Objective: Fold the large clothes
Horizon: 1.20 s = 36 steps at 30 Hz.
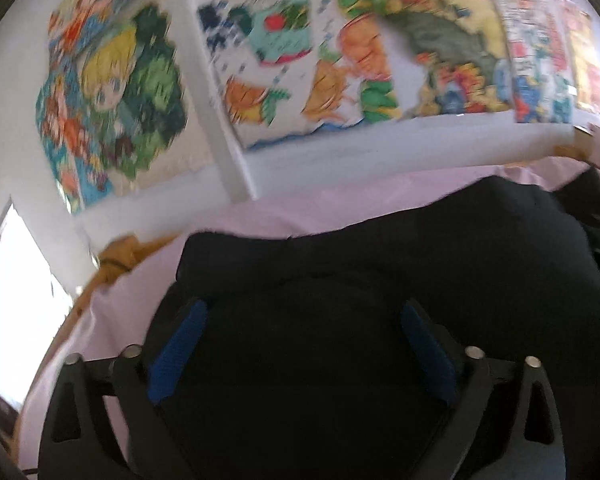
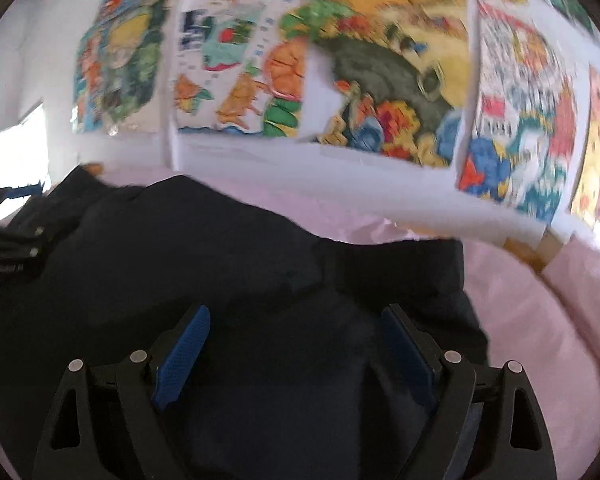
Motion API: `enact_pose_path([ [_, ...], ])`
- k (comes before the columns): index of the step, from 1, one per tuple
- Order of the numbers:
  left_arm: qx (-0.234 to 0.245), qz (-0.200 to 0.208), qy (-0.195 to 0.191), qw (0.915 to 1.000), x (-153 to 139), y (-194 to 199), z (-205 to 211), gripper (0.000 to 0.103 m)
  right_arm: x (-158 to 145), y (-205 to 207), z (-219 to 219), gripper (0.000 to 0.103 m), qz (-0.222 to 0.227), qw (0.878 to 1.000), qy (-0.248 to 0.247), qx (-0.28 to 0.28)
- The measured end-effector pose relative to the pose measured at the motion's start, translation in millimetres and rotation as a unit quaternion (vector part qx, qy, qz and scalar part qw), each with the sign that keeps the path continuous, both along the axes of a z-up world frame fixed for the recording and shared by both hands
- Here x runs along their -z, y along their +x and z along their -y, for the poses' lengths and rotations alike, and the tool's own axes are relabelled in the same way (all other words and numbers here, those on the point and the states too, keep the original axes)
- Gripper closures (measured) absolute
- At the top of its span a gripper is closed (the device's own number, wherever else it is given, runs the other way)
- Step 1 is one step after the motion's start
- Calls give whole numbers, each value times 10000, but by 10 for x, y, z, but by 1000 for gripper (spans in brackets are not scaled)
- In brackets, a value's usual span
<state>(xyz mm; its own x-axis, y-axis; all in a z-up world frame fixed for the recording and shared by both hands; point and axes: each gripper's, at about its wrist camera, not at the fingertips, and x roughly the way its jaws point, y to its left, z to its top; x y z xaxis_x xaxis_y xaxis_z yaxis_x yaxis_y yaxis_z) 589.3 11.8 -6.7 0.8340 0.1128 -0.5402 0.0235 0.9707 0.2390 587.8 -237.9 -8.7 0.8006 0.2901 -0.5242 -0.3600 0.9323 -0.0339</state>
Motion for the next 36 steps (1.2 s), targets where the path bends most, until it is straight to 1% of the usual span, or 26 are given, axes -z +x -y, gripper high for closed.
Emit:
enact_pose_path([
  [2, -28, -160, -278, 9995, 72, 115, -94, 1, 85, 173, 42, 16, -283, 9994, 199, 48],
  [4, -21, -256, -509, 9984, 134, 151, -172, 1, 173, 289, 67, 13, -531, 9981, 315, 50],
  [6, 0, -338, -659, 9972, 197, 207, -219, 1, 248, 377, 73, 12, -612, 9975, 349, 88],
  [8, -15, -325, -710, 9969, 229, 230, -232, 1, 305, 433, 35, 11, -631, 9976, 255, 106],
  [12, -64, -473, -720, 9963, 292, 395, -218, 1, 428, 565, -75, 10, -645, 9977, -57, 196],
  [17, -151, -488, -645, 9966, 365, 504, -212, 1, 544, 687, -79, 10, -714, 9969, -65, 316],
  [21, -208, -493, -543, 9971, 409, 520, -192, 1, 555, 716, -131, 10, -661, 9966, -228, 425],
  [26, -152, -428, -713, 9964, 386, 424, -254, 1, 563, 620, -141, 9, -503, 9973, -268, 454],
  [32, -115, -296, -706, 9970, 352, 351, -221, 1, 606, 506, -137, 8, -322, 9978, -273, 508],
  [36, -82, -238, -674, 9974, 312, 298, -202, 1, 567, 404, -99, 4, -169, 9978, -196, 618],
])
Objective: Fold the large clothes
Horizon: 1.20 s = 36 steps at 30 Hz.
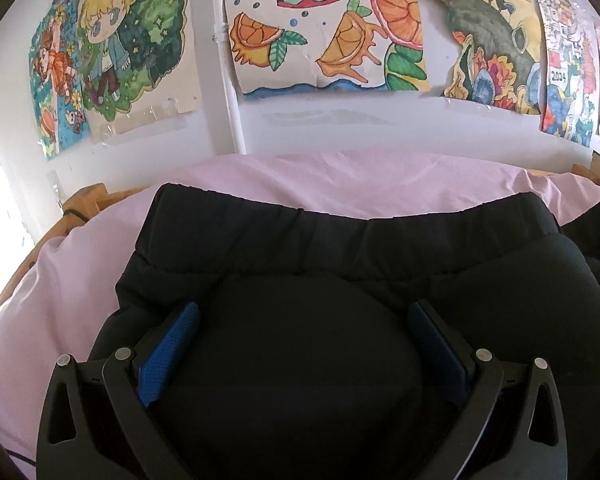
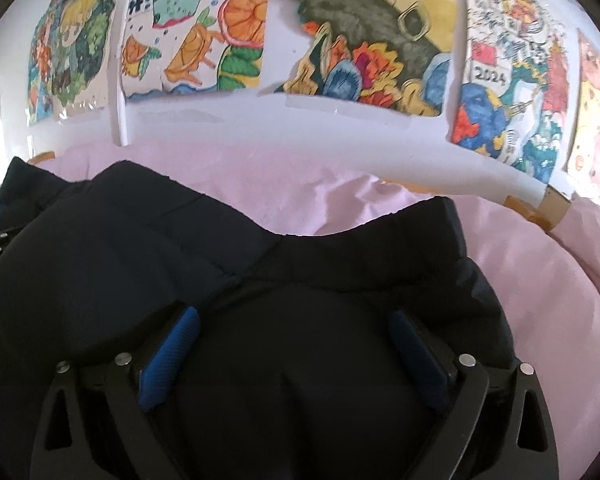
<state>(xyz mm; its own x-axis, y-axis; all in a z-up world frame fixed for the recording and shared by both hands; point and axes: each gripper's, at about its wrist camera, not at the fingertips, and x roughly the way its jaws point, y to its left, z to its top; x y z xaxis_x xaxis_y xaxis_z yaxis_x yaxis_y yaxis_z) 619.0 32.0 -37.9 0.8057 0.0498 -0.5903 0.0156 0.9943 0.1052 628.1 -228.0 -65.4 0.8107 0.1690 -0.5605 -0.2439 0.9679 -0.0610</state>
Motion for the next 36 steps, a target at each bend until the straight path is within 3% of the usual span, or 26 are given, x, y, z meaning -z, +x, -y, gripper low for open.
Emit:
enact_pose_path([
  [7, -70, -74, -14, 9999, -209, -242, -50, 1, -235, -206, 136, 3, -32, 9992, 340, -219],
  [15, 209, -53, 271, 9994, -472, -745, 7, 1, -478, -675, 195, 0, -253, 9899, 817, -1132],
  [22, 488, -96, 514, 9974, -552, -1212, -29, 1, -656, -1184, 283, 0, -295, 9890, 388, -1396],
  [29, 549, -477, 318, 9968, -455, -1526, -299, 1, -694, -1515, 582, 0, -489, 9882, 451, -1379],
  [36, 673, -585, 292, 9956, -395, -1711, -508, 1, -601, -1664, 708, 0, -564, 9872, 317, -1460],
])
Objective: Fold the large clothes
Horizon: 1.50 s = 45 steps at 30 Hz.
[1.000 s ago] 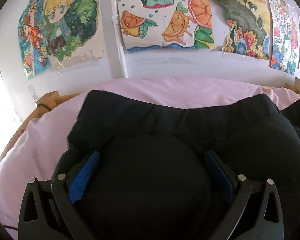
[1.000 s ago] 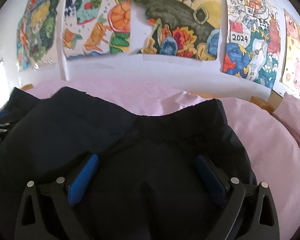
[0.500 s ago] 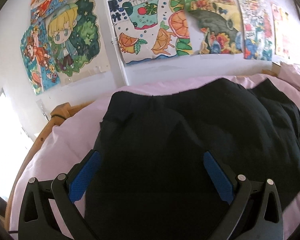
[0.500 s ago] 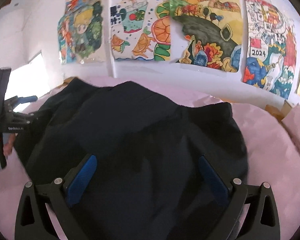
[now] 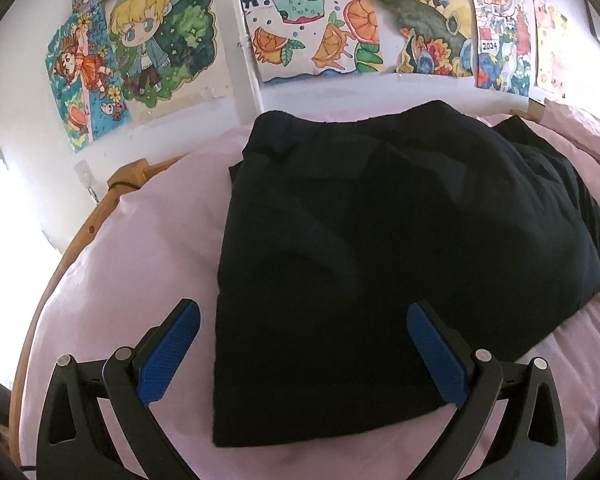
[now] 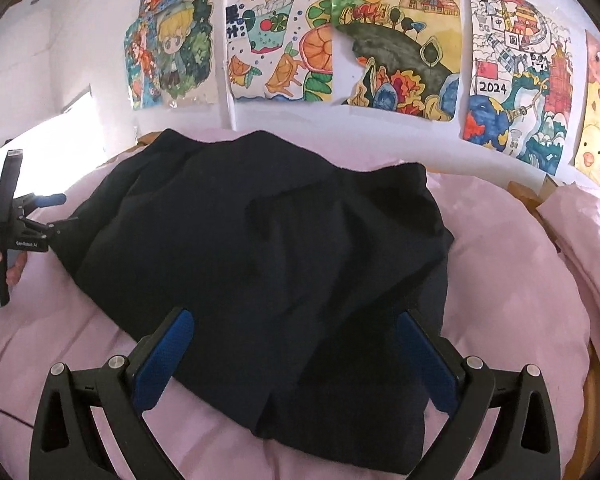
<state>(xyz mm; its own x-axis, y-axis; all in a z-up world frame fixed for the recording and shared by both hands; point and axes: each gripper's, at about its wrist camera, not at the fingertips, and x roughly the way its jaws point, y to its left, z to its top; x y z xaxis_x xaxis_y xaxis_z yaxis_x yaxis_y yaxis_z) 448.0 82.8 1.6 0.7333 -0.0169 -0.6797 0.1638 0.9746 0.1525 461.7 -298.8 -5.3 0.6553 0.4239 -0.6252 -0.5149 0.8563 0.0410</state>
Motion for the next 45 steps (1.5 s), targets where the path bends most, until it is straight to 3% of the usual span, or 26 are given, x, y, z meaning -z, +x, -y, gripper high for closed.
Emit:
enact_pose_path([
  [8, -84, -123, -486, 9987, 1, 201, -349, 1, 146, 231, 341, 0, -285, 9979, 280, 504],
  [15, 429, -382, -557, 9968, 133, 391, -612, 1, 371, 553, 799, 0, -956, 9879, 949, 765],
  [19, 625, -692, -1008, 9905, 213, 517, -716, 1, 517, 697, 940, 0, -1416, 9783, 1408, 560],
  [25, 851, -995, -1231, 9837, 253, 674, -733, 1, 677, 860, 1035, 0, -1739, 9676, 1770, 465],
  [30, 1114, -1530, -1608, 9687, 316, 863, -819, 1, 774, 996, 1024, 0, -1959, 9604, 1970, 197],
  [34, 1304, -1861, -1836, 9564, 356, 999, -887, 1, 836, 1073, 947, 0, -2161, 9589, 1830, -148],
  [38, 1513, -2039, -1830, 9498, 416, 1064, -895, 1, 904, 1153, 964, 0, -2388, 9528, 1845, -318],
  [45, 1702, -2026, -1789, 9476, 500, 1018, -952, 1, 984, 1175, 957, 0, -2559, 9479, 1865, -343],
])
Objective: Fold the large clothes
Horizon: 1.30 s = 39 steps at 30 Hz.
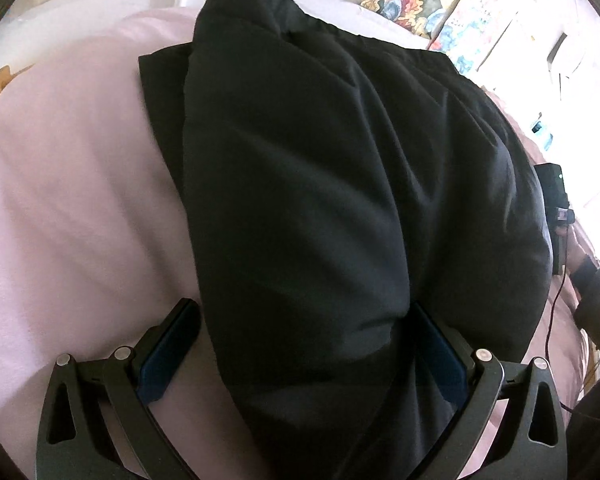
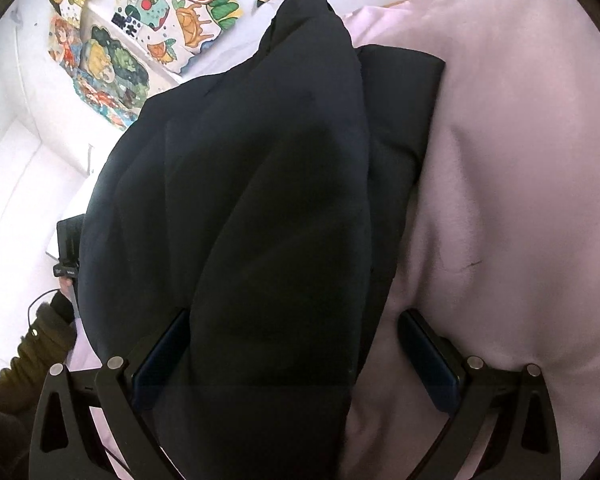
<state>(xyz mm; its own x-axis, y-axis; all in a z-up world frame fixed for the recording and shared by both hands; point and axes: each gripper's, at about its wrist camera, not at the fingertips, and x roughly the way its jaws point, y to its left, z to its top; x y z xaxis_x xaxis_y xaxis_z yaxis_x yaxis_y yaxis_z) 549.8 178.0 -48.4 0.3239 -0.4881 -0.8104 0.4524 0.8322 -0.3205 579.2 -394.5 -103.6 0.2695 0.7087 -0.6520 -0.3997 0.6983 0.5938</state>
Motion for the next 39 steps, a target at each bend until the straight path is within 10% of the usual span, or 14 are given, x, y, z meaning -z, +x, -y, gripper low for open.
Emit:
enact_pose_path([
  [7, 300, -121, 37, 9995, -11, -80, 4, 5, -16, -34, -82, 6, -110, 9998, 135, 60],
  [9, 257, -105, -73, 9996, -44, -115, -25, 19, -17, -40, -125, 24, -190, 9994, 273, 41],
  [22, -529, 262, -130, 9982, -232, -381, -289, 62, -160, -105, -245, 45, -161, 9989, 171, 414],
  [39, -1370, 879, 1012, 9815, -666, -761, 607, 89, -655, -485, -440, 78, 587, 9949, -470, 667],
])
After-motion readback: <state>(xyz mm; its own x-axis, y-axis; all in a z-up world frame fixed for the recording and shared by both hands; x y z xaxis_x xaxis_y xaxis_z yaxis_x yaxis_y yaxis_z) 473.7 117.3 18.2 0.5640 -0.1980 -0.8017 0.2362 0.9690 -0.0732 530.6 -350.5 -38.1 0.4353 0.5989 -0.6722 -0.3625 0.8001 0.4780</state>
